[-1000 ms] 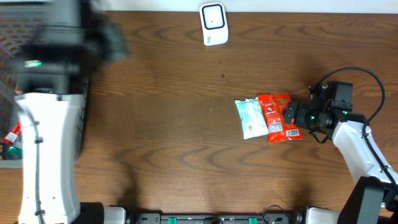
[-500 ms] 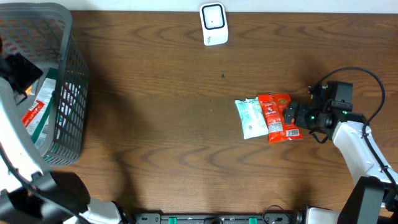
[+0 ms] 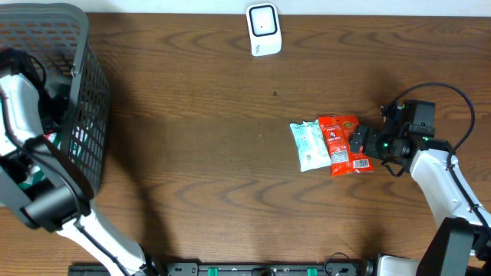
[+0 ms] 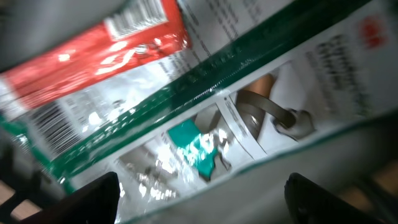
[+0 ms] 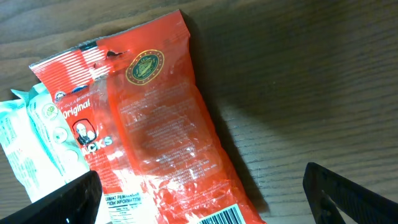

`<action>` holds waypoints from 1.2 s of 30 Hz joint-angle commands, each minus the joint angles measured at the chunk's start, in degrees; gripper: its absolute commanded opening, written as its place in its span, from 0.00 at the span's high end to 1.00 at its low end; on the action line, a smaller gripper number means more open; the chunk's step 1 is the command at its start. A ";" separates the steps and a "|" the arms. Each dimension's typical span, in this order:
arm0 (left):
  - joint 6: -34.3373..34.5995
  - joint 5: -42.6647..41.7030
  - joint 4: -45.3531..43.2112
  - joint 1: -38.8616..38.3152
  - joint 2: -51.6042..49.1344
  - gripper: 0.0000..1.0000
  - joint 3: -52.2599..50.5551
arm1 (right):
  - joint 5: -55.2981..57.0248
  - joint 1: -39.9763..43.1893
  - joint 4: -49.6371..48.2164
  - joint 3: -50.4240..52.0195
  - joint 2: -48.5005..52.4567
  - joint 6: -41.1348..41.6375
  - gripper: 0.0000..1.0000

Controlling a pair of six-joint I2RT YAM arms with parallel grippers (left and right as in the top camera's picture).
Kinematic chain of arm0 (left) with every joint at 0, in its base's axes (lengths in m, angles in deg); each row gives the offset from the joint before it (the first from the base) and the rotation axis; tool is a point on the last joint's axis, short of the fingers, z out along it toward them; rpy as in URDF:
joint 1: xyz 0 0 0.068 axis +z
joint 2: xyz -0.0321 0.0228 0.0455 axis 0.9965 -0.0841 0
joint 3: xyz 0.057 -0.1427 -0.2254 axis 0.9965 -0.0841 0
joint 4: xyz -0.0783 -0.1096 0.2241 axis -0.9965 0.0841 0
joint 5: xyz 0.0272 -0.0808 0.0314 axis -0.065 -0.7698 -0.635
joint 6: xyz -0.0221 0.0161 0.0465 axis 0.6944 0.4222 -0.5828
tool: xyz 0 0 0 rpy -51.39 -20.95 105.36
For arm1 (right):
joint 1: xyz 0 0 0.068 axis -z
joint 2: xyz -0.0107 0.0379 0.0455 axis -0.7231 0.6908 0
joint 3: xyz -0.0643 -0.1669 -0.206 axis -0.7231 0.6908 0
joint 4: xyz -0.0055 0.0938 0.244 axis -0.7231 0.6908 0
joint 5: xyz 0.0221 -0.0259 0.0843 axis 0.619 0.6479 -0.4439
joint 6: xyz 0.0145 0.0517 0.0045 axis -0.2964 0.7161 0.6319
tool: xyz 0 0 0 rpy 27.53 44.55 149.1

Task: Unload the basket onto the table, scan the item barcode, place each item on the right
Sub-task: 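Reach the left gripper into the basket and grasp the green 3M gloves pack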

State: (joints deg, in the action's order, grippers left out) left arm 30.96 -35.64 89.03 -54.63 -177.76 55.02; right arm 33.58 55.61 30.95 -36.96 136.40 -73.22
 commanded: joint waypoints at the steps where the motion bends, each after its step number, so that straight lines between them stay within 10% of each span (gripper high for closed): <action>1: -4.00 3.10 0.17 -0.07 -4.37 0.13 -0.11 | 0.17 -0.39 -0.09 -0.68 -0.44 -0.20 0.01; 12: -4.61 3.04 -1.38 -0.07 -10.23 0.04 -0.15 | 0.17 -0.39 -0.09 -0.68 -0.44 -0.20 0.01; 16: -4.61 3.04 -2.05 -0.07 -10.23 0.27 -0.15 | 0.17 -0.39 -0.11 -0.68 -0.44 -0.20 0.01; 23: -4.59 2.80 -2.34 -0.07 -10.23 0.37 -0.26 | 0.17 -0.37 -0.11 -0.68 -0.44 -0.20 0.01; 36: -6.23 2.32 -1.36 -0.07 -4.96 0.02 4.96 | 0.17 -0.35 -0.09 -0.68 -0.44 -0.20 0.01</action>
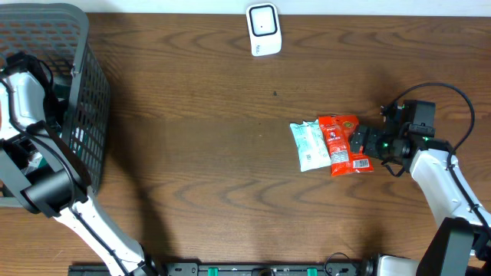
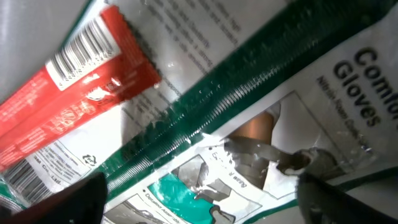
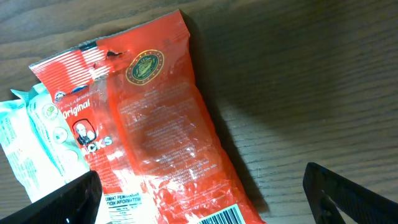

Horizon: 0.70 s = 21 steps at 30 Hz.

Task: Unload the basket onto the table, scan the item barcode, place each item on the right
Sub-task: 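Reach the left gripper into the basket and grasp the green 3M gloves pack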

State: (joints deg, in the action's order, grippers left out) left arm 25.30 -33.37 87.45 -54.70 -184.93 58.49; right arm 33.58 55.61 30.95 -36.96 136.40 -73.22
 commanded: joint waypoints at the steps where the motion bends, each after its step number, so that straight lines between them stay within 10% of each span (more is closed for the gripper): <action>1: -1.84 -1.25 0.44 0.00 2.19 0.02 1.40 | 0.17 -0.35 -0.11 -0.68 -0.44 -0.20 0.01; 6: -11.28 -11.21 0.42 0.00 1.99 0.02 -0.92 | 0.17 -0.35 -0.11 -0.68 -0.44 -0.20 0.01; 21: -9.77 -3.43 -6.58 1.77 1.99 0.02 -7.72 | 0.17 -0.35 -0.11 -0.68 -0.44 -0.20 0.01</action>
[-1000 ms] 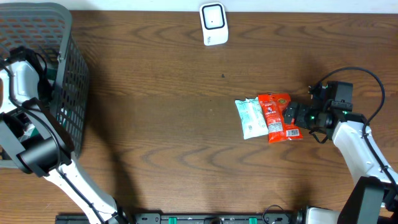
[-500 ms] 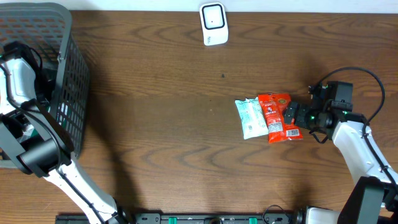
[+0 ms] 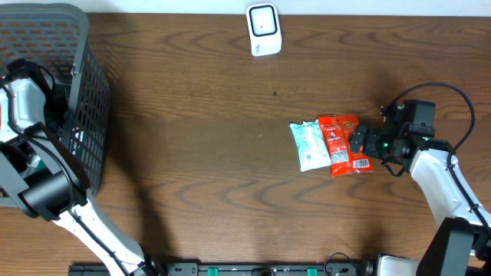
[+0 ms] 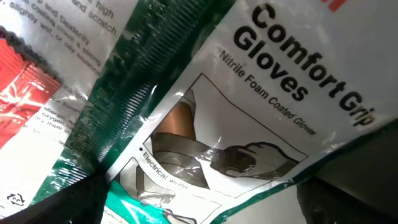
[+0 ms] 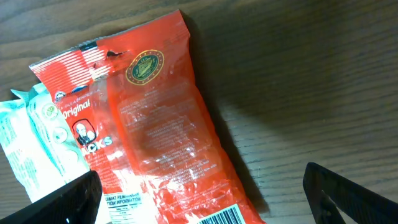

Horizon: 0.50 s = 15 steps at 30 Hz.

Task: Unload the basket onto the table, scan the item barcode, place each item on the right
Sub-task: 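Reach the left gripper into the basket and grasp the green 3M gloves pack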

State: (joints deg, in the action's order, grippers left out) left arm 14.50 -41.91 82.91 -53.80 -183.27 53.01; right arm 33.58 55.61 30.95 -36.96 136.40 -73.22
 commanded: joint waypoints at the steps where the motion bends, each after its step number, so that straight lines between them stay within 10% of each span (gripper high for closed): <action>1: 1.03 6.16 -2.62 0.87 0.33 0.02 -2.21 | 0.17 -0.35 -0.11 -0.68 -0.44 -0.20 0.01; 15: 1.22 9.84 -7.39 1.16 0.33 0.07 -2.23 | 0.15 -0.35 -0.09 -0.68 -0.44 -0.20 0.01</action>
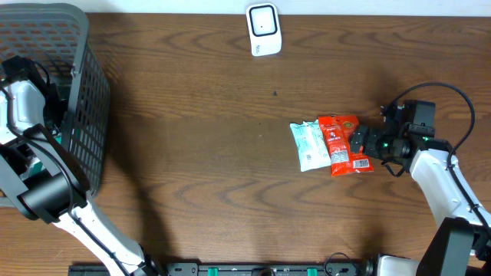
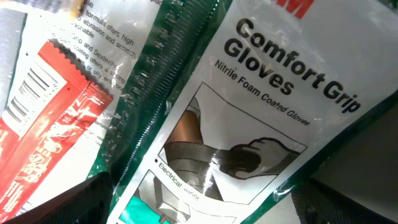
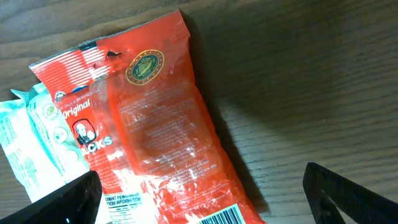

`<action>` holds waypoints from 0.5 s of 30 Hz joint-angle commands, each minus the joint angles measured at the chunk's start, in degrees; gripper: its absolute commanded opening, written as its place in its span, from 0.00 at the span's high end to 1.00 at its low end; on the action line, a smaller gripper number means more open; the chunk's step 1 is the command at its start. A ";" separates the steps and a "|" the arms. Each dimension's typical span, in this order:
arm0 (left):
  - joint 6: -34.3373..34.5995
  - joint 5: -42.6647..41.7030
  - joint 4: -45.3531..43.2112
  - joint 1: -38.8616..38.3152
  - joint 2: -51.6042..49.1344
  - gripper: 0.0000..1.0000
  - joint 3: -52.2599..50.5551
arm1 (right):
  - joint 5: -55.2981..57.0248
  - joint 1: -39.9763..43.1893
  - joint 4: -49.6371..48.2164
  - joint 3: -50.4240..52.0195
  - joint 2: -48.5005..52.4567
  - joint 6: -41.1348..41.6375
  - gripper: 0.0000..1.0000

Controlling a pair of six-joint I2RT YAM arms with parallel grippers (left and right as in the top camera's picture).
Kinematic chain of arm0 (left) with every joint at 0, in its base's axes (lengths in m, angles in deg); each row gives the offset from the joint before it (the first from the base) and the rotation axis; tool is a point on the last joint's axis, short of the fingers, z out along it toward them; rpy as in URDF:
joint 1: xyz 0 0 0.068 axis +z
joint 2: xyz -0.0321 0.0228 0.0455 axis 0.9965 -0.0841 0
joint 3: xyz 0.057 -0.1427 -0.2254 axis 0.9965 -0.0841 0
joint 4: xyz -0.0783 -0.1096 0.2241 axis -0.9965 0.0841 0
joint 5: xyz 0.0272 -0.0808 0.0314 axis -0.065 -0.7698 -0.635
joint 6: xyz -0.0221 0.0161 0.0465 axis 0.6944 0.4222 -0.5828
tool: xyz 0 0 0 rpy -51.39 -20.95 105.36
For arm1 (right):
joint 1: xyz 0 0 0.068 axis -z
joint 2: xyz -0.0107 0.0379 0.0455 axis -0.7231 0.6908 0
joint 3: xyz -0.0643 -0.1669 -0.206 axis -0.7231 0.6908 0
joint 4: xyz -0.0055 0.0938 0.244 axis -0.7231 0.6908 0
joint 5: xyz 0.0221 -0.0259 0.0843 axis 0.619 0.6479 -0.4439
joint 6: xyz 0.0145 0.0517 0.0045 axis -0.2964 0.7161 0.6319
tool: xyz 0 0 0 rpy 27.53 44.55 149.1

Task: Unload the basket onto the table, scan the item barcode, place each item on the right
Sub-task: 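Reach the left gripper into the basket and grasp the green 3M gloves pack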

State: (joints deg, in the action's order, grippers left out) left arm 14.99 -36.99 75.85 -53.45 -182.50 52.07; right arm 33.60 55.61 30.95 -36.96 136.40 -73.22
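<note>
A white scanner (image 1: 263,29) stands at the table's far edge. On the right of the table lie a red snack bag (image 1: 344,143) and a pale teal packet (image 1: 310,144) side by side. My right gripper (image 3: 205,208) is open low over the red bag (image 3: 155,137), whose barcode (image 3: 221,216) shows near its lower end. My left arm (image 1: 23,100) reaches into the black basket (image 1: 84,100). There my left gripper (image 2: 211,214) is open just over a white and green glove pack (image 2: 261,112), beside a red packet (image 2: 50,143) with a barcode.
The basket fills the table's left end, with its wire wall next to my left arm. Brown tabletop (image 1: 199,153) lies between the basket and the two packets. The right arm's cable (image 1: 460,100) loops near the right edge.
The left wrist camera has shifted over the glove pack, so the red packet is back in view on the left. The right gripper and the two packets on the table have not moved.
My left gripper was open in the basket over the glove pack and the red packet. It then stood closer over both, then over the pack's printed title alone, and now over pack and packet. The right gripper stayed open over the red bag throughout.
</note>
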 commanded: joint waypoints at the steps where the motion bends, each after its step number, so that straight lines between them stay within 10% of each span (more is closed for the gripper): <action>1: 0.79 5.29 -0.50 0.87 -0.44 0.07 -1.29 | 0.15 -0.35 -0.11 -0.68 -0.44 -0.20 0.01; 11: 1.64 5.73 -5.46 3.10 -0.44 0.08 -6.12 | 0.15 -0.35 -0.11 -0.68 -0.44 -0.20 0.01; 15: 1.64 5.70 -5.73 4.22 -0.44 0.36 -6.82 | 0.13 -0.35 -0.09 -0.68 -0.44 -0.20 0.01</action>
State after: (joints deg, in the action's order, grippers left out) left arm 16.56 -34.70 69.49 -51.07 -180.64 47.92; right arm 33.60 55.61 30.95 -36.96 136.40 -73.22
